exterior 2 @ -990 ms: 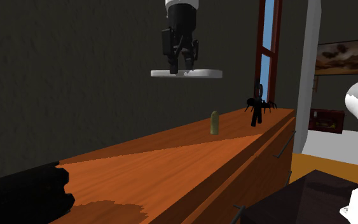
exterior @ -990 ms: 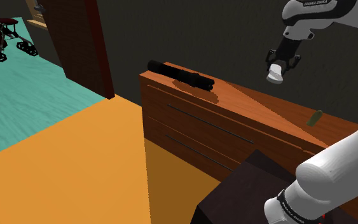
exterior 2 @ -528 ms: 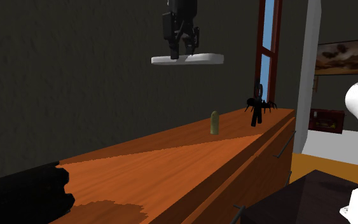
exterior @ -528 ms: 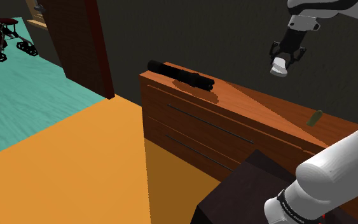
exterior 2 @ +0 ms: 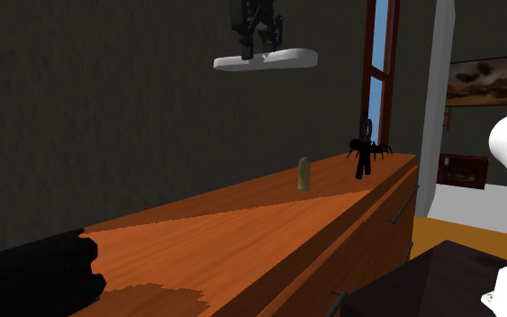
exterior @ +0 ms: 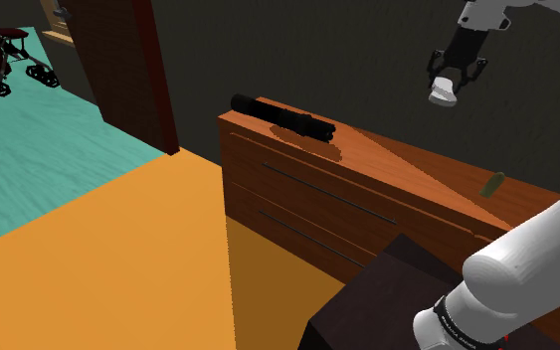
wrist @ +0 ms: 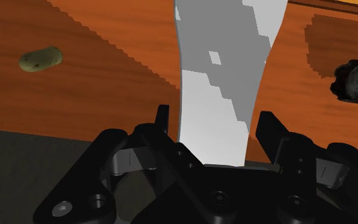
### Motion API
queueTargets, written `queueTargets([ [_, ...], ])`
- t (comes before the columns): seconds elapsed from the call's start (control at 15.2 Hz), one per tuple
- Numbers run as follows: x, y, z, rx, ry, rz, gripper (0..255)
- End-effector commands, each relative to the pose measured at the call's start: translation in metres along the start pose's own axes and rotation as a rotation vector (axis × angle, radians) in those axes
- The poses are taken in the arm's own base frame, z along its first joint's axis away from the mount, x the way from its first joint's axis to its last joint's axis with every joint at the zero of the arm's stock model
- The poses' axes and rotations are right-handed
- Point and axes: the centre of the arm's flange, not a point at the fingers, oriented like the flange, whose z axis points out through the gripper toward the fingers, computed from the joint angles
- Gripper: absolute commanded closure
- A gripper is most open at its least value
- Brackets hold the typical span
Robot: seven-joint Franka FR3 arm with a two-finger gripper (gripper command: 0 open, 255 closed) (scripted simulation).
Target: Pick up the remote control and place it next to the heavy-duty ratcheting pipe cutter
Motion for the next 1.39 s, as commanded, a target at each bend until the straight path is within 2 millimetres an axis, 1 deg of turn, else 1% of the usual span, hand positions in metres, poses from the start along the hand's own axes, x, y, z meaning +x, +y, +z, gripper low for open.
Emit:
queueTargets([
  [0.0,0.001,0.0,-0.007,0.0,0.0,0.0,255],
  [1.32,0.034,0.261,-0.013,0.0,0.0,0.0,255],
])
